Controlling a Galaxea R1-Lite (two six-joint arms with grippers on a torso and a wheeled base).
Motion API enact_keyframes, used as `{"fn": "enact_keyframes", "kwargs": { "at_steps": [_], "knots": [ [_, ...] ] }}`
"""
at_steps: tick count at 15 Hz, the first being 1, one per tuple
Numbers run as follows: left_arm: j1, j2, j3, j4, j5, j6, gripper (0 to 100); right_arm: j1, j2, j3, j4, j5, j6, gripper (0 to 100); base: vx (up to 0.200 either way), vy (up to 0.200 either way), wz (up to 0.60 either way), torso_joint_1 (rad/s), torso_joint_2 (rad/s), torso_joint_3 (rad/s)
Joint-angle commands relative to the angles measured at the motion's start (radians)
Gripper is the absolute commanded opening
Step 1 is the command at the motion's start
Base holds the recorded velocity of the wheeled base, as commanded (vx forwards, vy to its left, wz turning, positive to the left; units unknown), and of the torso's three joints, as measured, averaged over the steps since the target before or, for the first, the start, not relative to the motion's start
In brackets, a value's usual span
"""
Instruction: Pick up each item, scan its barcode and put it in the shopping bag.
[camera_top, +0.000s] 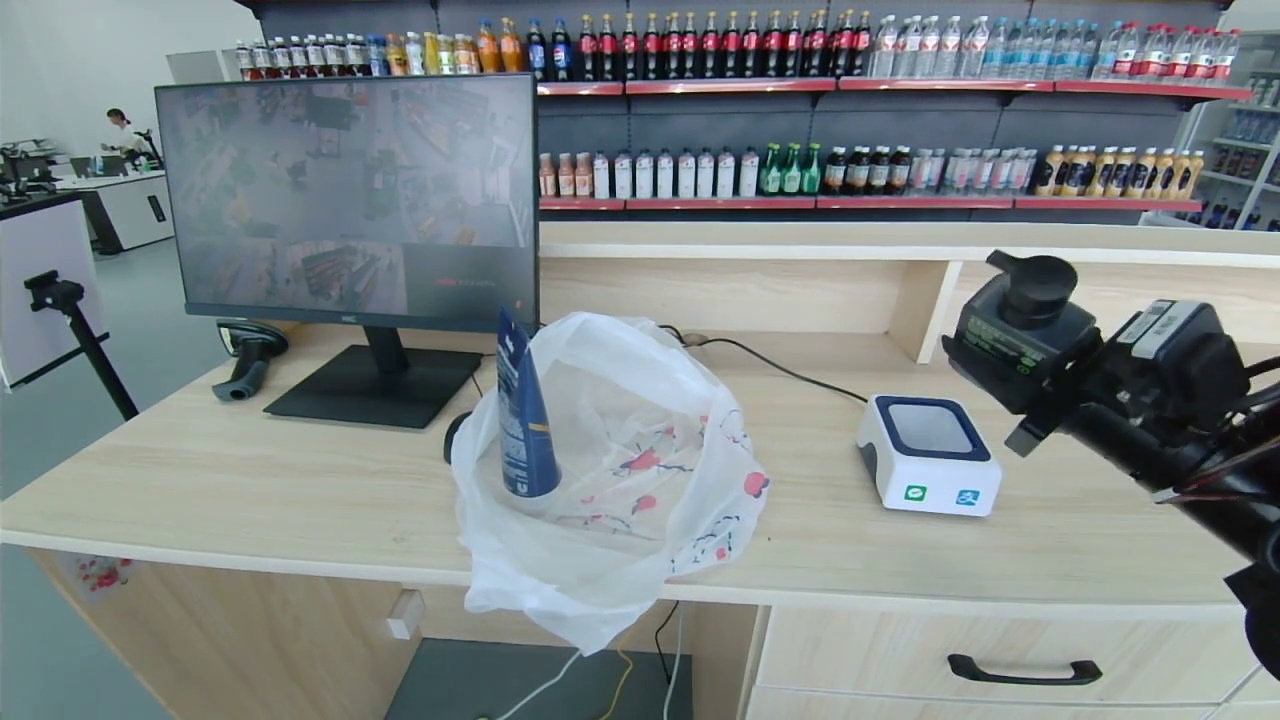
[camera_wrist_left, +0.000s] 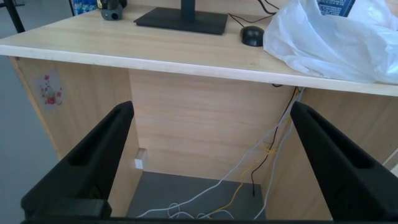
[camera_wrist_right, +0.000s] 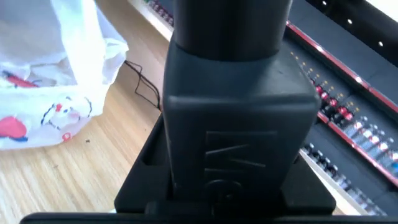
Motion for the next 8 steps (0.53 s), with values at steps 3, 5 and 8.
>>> {"fn": "enact_keyframes", "kwargs": {
  "at_steps": [3, 5, 8],
  "knots": [
    [0.0, 0.0, 0.0, 0.0, 0.0, 0.002, 100, 0.083, -0.111, 0.007, -0.001, -0.24, 0.178, 0, 0.0, 0.0, 0.0, 0.0, 0.0, 0.0],
    [0.0, 0.0, 0.0, 0.0, 0.0, 0.002, 100, 0.083, -0.11, 0.015, -0.001, -0.28, 0.288, 0, 0.0, 0.0, 0.0, 0.0, 0.0, 0.0],
    [0.0, 0.0, 0.0, 0.0, 0.0, 0.002, 100, 0.079, -0.093, 0.119, -0.001, -0.283, 0.466, 0, 0.0, 0.0, 0.0, 0.0, 0.0, 0.0]
  ]
}}
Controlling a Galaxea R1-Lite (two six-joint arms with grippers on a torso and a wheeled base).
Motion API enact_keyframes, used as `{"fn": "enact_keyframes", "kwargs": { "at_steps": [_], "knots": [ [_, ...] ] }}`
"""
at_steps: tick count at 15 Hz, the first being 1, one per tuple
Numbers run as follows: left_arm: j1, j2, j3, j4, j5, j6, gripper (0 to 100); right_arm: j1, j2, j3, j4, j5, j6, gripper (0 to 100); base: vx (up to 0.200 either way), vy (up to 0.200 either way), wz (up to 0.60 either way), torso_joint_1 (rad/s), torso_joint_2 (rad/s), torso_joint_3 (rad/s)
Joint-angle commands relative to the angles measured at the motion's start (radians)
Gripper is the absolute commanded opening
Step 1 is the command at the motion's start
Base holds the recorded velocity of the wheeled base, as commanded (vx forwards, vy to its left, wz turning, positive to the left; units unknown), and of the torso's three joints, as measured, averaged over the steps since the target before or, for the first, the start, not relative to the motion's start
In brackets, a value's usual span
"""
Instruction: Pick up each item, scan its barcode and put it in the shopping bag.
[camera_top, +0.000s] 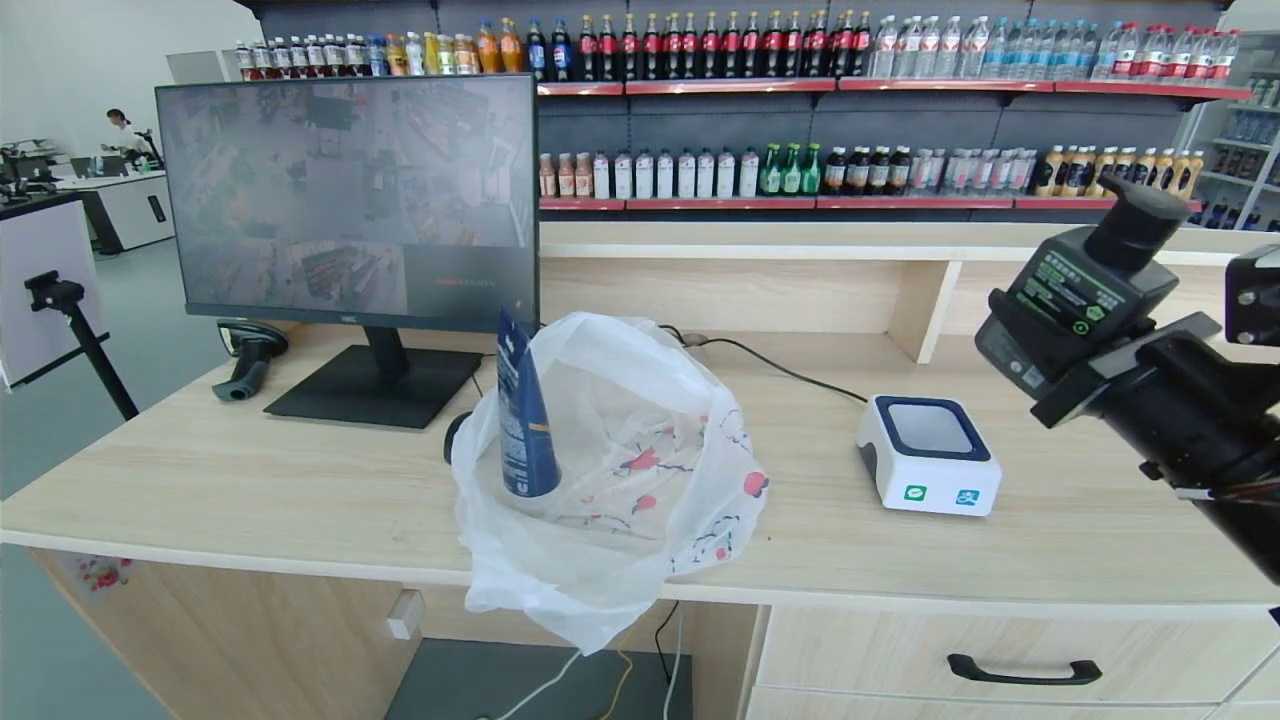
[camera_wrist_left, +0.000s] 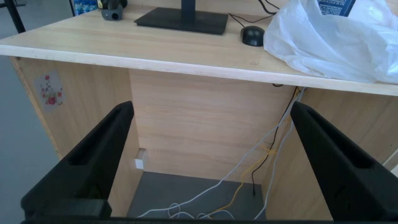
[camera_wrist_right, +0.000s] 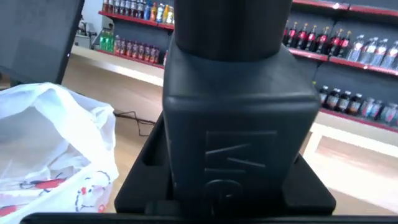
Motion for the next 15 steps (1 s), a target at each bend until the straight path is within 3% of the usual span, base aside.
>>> {"fn": "enact_keyframes", "kwargs": {
  "at_steps": [1, 4, 11, 15],
  "knots": [
    [0.0, 0.0, 0.0, 0.0, 0.0, 0.0, 100, 0.001, 0.008, 0.085, -0.001, -0.004, 0.059, 0, 0.0, 0.0, 0.0, 0.0, 0.0, 0.0],
    [0.0, 0.0, 0.0, 0.0, 0.0, -0.002, 100, 0.005, 0.013, 0.108, -0.001, -0.109, 0.088, 0, 0.0, 0.0, 0.0, 0.0, 0.0, 0.0],
    [0.0, 0.0, 0.0, 0.0, 0.0, -0.002, 100, 0.031, 0.015, 0.137, -0.001, -0.111, 0.134, 0, 0.0, 0.0, 0.0, 0.0, 0.0, 0.0],
    [0.0, 0.0, 0.0, 0.0, 0.0, -0.003, 100, 0.097, 0.019, 0.152, -0.001, -0.111, 0.137, 0, -0.05, 0.0, 0.0, -0.001, 0.0, 0.001]
  ]
}}
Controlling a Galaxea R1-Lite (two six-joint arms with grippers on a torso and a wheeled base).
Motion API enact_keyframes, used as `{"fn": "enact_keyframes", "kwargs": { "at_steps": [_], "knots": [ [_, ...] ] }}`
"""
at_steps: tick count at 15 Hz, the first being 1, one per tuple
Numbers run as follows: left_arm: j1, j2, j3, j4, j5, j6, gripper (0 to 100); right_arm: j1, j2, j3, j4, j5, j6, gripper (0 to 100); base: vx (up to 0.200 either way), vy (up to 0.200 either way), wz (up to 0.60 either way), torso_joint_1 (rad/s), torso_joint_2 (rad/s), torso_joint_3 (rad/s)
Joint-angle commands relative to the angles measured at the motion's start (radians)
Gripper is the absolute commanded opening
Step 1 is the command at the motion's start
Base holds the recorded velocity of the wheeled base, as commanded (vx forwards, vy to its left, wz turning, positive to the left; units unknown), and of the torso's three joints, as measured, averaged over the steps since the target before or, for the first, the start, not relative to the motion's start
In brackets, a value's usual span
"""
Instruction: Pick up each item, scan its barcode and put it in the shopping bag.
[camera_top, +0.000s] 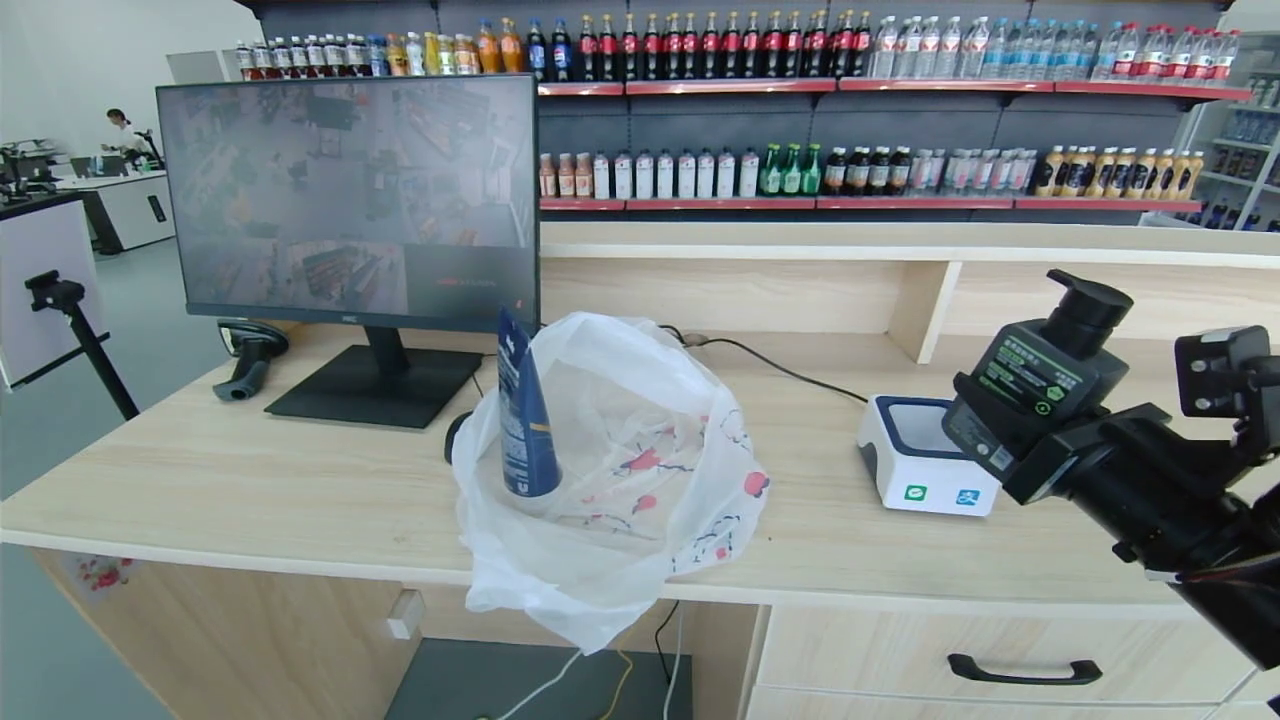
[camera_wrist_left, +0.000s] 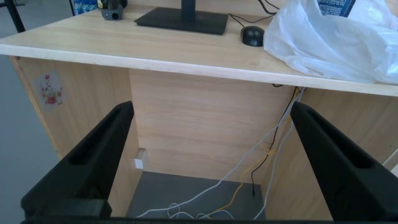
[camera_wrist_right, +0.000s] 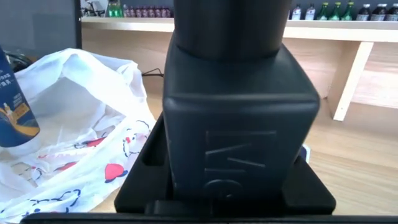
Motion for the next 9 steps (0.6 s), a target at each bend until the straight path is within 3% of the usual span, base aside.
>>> {"fn": "enact_keyframes", "kwargs": {
  "at_steps": [1, 3, 6, 9],
  "knots": [
    [0.0, 0.0, 0.0, 0.0, 0.0, 0.0, 100, 0.01, 0.009, 0.004, -0.001, 0.0, 0.003, 0, -0.2, 0.0, 0.0, 0.002, 0.0, 0.007],
    [0.0, 0.0, 0.0, 0.0, 0.0, 0.0, 100, 0.008, 0.006, 0.018, -0.001, 0.0, 0.012, 0, -0.2, 0.0, 0.0, 0.015, 0.01, -0.007],
    [0.0, 0.0, 0.0, 0.0, 0.0, 0.0, 100, 0.004, 0.003, 0.025, -0.001, 0.0, 0.023, 0, 0.0, 0.0, 0.0, 0.0, 0.0, 0.0],
    [0.0, 0.0, 0.0, 0.0, 0.0, -0.002, 100, 0.004, 0.003, 0.021, -0.001, 0.0, 0.021, 0, 0.0, 0.2, 0.0, 0.004, 0.0, 0.006]
  ]
}}
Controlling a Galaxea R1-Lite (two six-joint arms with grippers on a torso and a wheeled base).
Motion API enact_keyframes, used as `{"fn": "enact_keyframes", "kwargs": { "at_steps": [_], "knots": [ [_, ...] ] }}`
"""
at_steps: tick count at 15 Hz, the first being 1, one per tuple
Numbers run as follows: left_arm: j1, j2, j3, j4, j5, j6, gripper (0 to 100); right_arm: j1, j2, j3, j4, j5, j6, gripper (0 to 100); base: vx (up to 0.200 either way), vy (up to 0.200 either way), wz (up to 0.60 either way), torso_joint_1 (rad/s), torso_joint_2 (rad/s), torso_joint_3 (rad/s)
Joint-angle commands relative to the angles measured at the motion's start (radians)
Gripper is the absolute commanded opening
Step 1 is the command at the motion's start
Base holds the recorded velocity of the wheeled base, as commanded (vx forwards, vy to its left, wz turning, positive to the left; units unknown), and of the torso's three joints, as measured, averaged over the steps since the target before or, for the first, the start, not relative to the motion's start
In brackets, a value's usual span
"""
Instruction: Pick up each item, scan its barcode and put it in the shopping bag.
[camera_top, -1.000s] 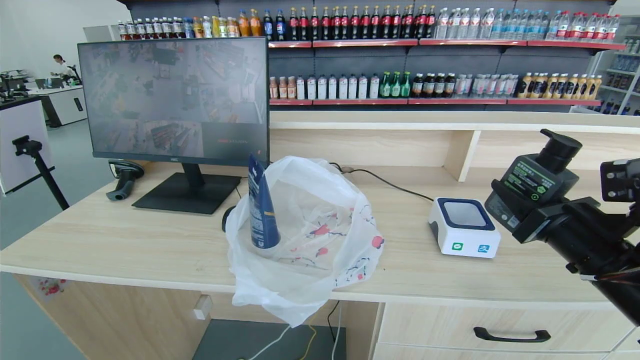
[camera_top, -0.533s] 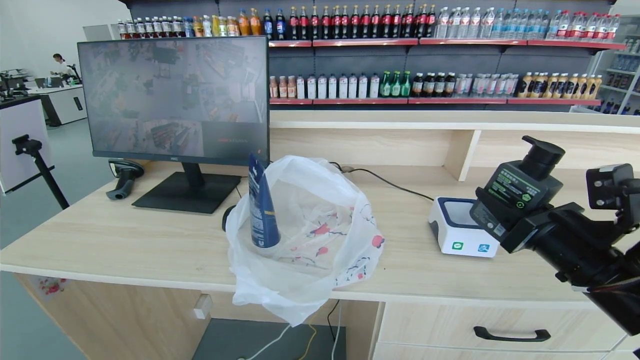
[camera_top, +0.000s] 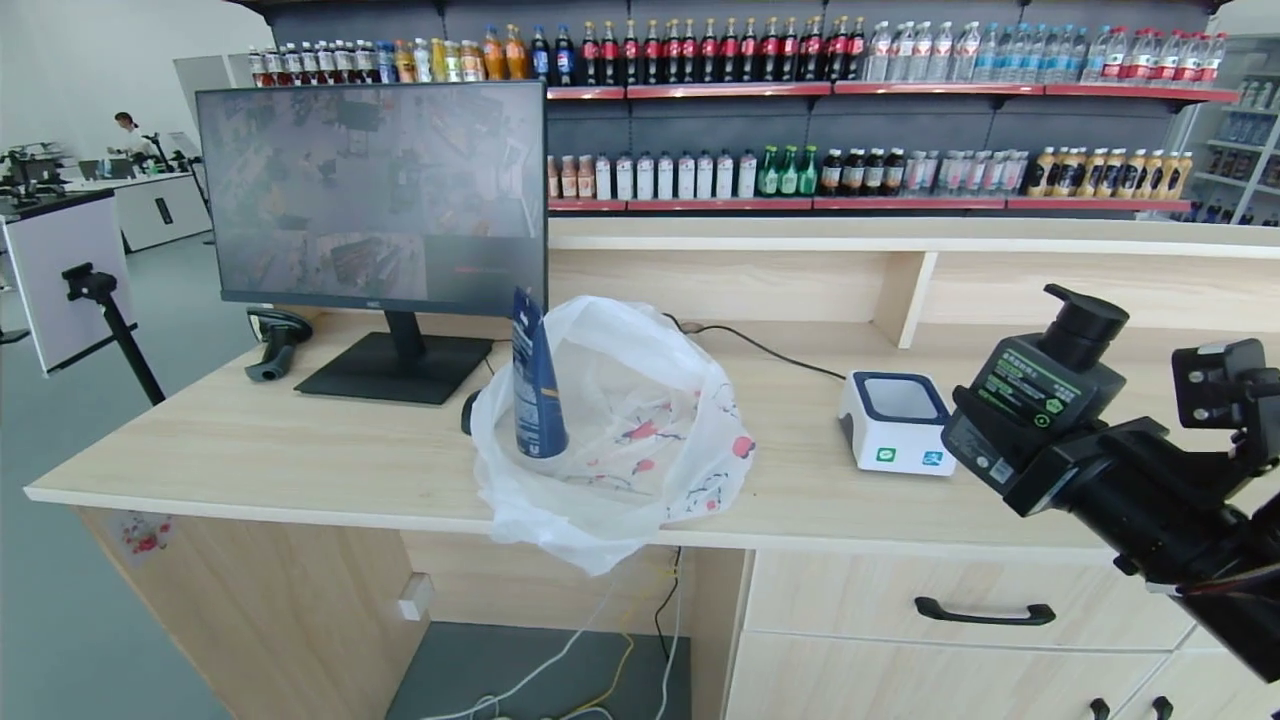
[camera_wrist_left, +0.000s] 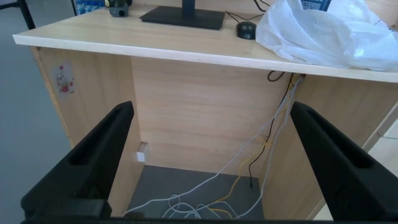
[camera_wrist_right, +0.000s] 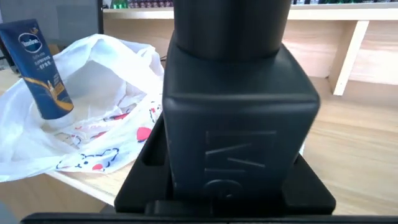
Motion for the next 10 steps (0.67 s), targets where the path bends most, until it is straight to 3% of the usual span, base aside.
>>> {"fn": "enact_keyframes", "kwargs": {
  "at_steps": [1, 6, 10],
  "knots": [
    [0.0, 0.0, 0.0, 0.0, 0.0, -0.001, 100, -0.001, 0.003, -0.006, 0.0, 0.001, 0.001, 0, 0.0, 0.2, 0.0, 0.007, -0.01, 0.007],
    [0.001, 0.0, 0.0, 0.0, 0.0, -0.002, 100, 0.0, 0.006, -0.001, 0.0, 0.001, 0.0, 0, 0.0, 0.2, 0.0, 0.008, 0.0, 0.0],
    [0.0, 0.0, 0.0, 0.0, 0.0, 0.001, 100, 0.0, 0.031, -0.011, 0.0, 0.001, 0.0, 0, 0.0, 0.0, 0.0, 0.0, 0.0, 0.0]
  ]
}}
